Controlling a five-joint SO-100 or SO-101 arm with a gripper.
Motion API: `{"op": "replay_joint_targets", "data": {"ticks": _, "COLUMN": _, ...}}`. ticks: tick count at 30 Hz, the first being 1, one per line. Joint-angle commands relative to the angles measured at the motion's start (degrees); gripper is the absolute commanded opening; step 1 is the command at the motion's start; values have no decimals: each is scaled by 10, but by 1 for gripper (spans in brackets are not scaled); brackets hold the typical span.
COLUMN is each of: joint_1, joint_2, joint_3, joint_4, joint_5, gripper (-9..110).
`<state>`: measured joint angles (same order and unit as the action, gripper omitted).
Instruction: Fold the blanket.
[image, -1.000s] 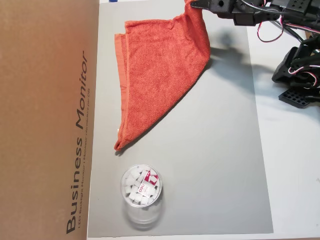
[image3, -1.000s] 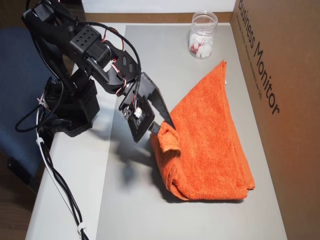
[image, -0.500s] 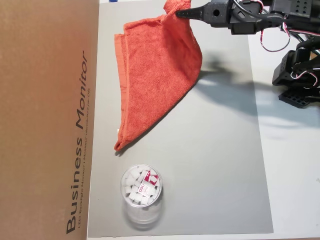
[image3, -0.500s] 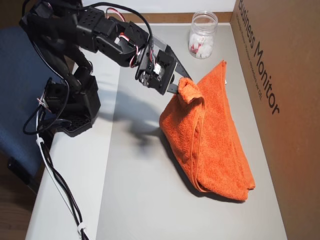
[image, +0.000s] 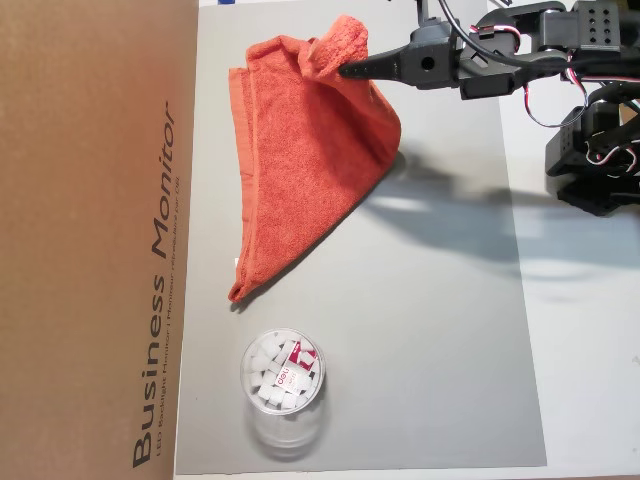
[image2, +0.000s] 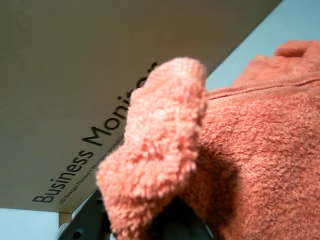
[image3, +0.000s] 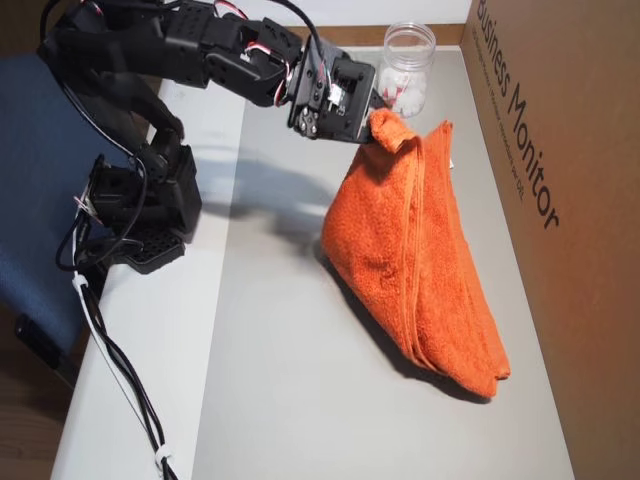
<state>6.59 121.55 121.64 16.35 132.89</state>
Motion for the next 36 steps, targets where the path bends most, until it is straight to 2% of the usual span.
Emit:
{"op": "replay_joint_targets", "data": {"ticks": 1, "joint_1": -24, "joint_2": -34, "joint_3": -69, "joint_4": -20, "joint_5": -4, "gripper": 0}}
{"op": "replay_joint_targets", "data": {"ticks": 7, "joint_1": -57, "joint_2": -127, "joint_3": -163, "joint_4": -13, "joint_5": -6, "gripper": 0}}
{"op": "replay_joint_targets", "data": {"ticks": 36, "joint_1": -182, "joint_2": -430, "joint_3": -404, "joint_4": -21, "joint_5": -250, "gripper": 0}}
